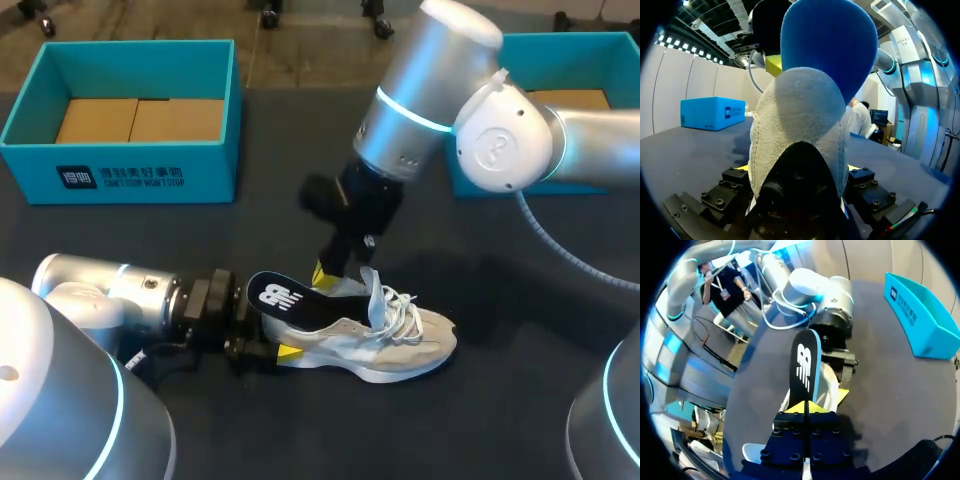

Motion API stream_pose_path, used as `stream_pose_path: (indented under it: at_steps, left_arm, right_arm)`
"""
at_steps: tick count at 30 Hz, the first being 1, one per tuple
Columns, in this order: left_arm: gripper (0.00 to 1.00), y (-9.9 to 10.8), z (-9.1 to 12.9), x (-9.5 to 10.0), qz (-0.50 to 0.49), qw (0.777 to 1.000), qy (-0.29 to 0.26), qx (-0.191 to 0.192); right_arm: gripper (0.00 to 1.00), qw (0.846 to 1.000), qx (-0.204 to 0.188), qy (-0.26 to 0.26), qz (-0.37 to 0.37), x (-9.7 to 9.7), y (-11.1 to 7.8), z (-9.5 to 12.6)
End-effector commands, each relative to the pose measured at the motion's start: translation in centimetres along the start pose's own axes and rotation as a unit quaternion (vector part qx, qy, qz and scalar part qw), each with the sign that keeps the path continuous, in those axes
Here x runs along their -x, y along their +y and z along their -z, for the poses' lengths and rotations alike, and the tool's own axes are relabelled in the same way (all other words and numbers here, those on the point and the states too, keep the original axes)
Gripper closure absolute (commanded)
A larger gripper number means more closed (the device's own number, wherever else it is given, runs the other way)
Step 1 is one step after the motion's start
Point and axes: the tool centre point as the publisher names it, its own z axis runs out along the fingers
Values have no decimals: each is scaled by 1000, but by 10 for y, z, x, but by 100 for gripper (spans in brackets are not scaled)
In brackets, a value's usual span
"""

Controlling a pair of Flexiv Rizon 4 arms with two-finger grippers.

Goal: Take the shoe out of the shoebox, open the shoe tongue, remove and reinsert the insole, then place the shoe into the shoebox

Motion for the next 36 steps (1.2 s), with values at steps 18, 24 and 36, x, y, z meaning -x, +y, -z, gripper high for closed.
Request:
stream_pose_path:
  at_steps: [18,24,36]
  left_arm:
    - [100,0,-1,0,0,1000,-1,0]
    - [100,0,-1,0,0,1000,-1,0]
    - [100,0,-1,0,0,1000,-1,0]
  right_arm:
    - [100,998,44,42,-3,9,6,-2]
    - [95,993,69,93,-9,17,7,-5]
    - [45,991,79,112,-6,13,9,-8]
